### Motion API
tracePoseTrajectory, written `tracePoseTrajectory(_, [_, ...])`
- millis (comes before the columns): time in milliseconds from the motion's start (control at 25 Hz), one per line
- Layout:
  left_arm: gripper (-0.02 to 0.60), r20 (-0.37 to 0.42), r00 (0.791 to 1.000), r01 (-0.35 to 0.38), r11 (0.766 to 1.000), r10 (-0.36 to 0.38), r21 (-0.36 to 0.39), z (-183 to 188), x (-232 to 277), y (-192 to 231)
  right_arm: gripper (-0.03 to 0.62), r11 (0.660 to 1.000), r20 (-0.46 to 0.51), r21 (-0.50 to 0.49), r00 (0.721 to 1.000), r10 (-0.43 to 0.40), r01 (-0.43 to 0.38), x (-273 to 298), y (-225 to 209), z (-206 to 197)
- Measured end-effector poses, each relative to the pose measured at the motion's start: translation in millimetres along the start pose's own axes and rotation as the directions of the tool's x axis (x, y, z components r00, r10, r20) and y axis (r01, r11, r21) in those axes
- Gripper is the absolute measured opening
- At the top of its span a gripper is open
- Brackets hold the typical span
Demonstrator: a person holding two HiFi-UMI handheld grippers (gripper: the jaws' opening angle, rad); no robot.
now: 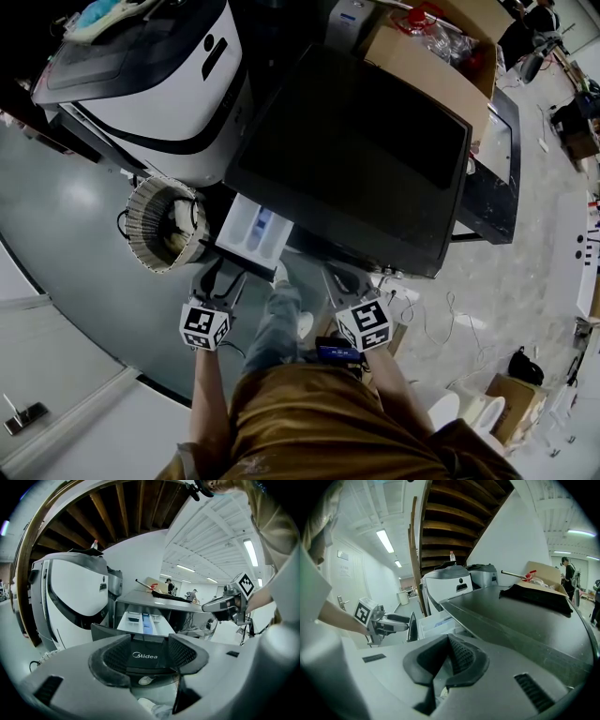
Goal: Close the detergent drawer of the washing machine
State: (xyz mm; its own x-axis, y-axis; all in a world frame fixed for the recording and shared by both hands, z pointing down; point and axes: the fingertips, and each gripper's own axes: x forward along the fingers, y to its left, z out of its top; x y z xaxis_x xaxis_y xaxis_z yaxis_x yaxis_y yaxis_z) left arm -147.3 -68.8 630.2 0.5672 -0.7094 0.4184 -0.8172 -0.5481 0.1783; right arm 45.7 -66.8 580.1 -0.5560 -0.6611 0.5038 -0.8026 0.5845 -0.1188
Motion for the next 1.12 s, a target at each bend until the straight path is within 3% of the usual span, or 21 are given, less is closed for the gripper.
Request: tracePoseTrajectory(1120, [0.253, 0.025, 0.999, 0.024, 1.000, -0.024, 0.004, 29, 48, 9, 0.012, 0.997, 0.000, 0.022, 0.998, -0.069, 0.069, 1, -33, 6])
